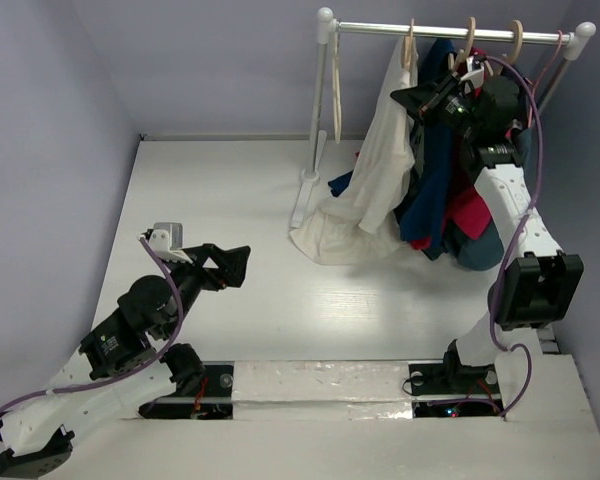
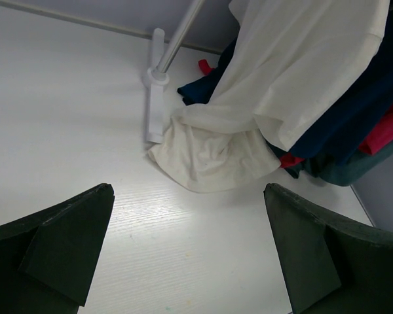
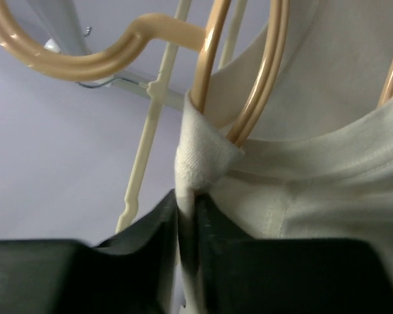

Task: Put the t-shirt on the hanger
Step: Place the hanger at the clothesline, then reset both arms

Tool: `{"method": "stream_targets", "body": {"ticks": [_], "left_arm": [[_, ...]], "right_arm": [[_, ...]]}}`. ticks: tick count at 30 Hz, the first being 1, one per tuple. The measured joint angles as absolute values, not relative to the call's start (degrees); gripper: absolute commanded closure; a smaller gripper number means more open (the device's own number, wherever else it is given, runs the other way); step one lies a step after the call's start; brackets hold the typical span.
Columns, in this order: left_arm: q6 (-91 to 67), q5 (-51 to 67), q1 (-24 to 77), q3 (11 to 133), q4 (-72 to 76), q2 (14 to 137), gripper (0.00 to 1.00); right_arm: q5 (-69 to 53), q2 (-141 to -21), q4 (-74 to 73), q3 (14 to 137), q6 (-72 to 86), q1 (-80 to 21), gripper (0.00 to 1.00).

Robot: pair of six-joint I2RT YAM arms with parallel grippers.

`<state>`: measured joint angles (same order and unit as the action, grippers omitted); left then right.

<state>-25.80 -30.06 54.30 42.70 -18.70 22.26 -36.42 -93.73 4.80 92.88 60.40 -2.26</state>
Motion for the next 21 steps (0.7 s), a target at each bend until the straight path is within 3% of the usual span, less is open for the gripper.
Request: {"method": "stream_targets", "body": {"ticks": [2, 4, 5, 8, 11, 12, 21], "left_arm": [[-25.8, -30.1, 54.3, 42.7, -18.7, 22.3, 0.01], [-25.8, -30.1, 54.3, 42.7, -18.7, 22.2, 0.01], [-25.8, -30.1, 54.3, 42.7, -18.7, 22.2, 0.01], [-26.0, -30.0, 54.3, 42.7, -18.7, 22.2, 0.01], [-26.0, -30.0, 54.3, 42.7, -18.7, 21.8, 0.01], [-26.0, -30.0, 54.3, 42.7, -18.6, 21.6, 0.01], [-26.2, -27.4, 54.3, 47.5, -16.8, 22.6, 0.01]], "right_arm": [[-36.1, -92.4, 5.1, 91.6, 59.5, -2.3, 0.54], [-35.7, -90.1, 4.9, 89.8, 58.3, -2.3, 0.43], [-35.5, -88.6, 4.7, 89.0, 57.5, -2.3, 0.28], [-34.6, -84.7, 3.2, 88.3, 54.7, -2.3, 0.03], [-32.7, -79.5, 0.2, 87.9, 50.7, -2.3, 0.06], [-31.8, -77.6, -0.8, 87.4, 49.5, -2.3, 0.01], [-28.1, -55.4, -6.5, 77.5, 40.7, -2.3, 0.00]]}}
